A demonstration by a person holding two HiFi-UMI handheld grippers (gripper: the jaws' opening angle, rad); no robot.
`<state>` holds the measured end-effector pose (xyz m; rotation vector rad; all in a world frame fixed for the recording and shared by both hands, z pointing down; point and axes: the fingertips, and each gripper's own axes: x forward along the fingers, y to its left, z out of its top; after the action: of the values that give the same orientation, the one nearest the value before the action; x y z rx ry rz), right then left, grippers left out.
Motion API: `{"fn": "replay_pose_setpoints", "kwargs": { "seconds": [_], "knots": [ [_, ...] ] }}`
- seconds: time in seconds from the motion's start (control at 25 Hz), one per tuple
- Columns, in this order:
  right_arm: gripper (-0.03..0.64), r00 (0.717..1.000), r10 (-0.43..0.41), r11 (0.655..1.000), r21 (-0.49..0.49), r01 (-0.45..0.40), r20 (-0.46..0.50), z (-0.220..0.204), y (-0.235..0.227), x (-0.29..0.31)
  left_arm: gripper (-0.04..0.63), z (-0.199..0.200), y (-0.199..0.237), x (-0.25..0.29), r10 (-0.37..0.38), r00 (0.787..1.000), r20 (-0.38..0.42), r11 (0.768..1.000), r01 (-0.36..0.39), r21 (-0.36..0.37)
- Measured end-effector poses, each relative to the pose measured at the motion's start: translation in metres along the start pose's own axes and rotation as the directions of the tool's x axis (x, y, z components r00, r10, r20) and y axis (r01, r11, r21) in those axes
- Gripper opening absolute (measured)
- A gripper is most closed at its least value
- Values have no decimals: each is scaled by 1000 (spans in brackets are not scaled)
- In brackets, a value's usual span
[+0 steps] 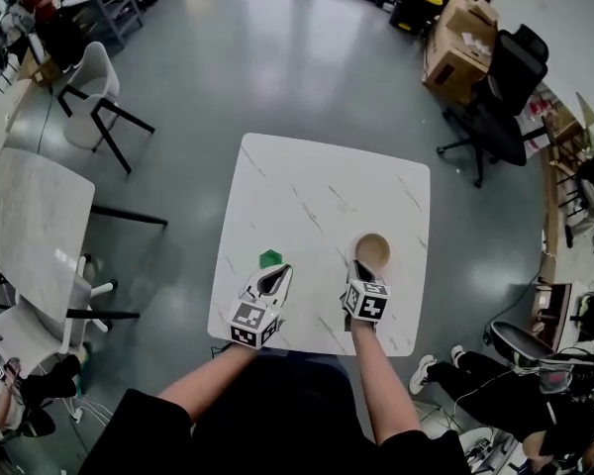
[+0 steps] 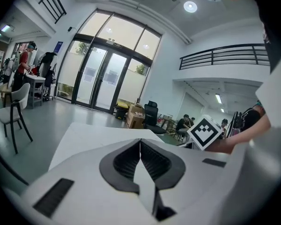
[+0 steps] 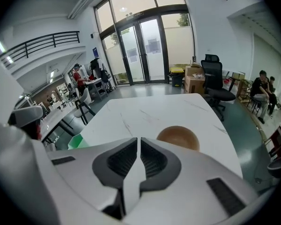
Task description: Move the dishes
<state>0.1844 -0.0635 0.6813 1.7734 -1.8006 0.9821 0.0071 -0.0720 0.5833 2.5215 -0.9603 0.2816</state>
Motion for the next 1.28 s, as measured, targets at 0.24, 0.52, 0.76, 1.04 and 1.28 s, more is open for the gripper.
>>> {"fn": "replay_pose_setpoints", "kwargs": {
  "seconds": [0.24,0.52,0.76,1.04,1.28],
  "knots": [
    [26,1000,-15,999,35,15,-1,-1,-72,-7,17,-11,-49,54,-14,1000,-28,1000,14,0],
    [25,1000,-7,998,61,9,-22,-2,-133,0,17,-33,-85,113,-30,996,-80,999,31,12],
    [26,998,21,998,61,-18,-56,-4,-158,16,18,-49,-96,152,-17,990,-139,999,23,37],
    [26,993,67,995,77,-59,-100,-14,-168,33,18,-72,-98,184,-10,974,-228,999,17,29],
    [72,988,108,991,91,-99,-108,-13,-170,44,18,-84,-92,205,20,963,-268,999,-29,-31]
  ]
}}
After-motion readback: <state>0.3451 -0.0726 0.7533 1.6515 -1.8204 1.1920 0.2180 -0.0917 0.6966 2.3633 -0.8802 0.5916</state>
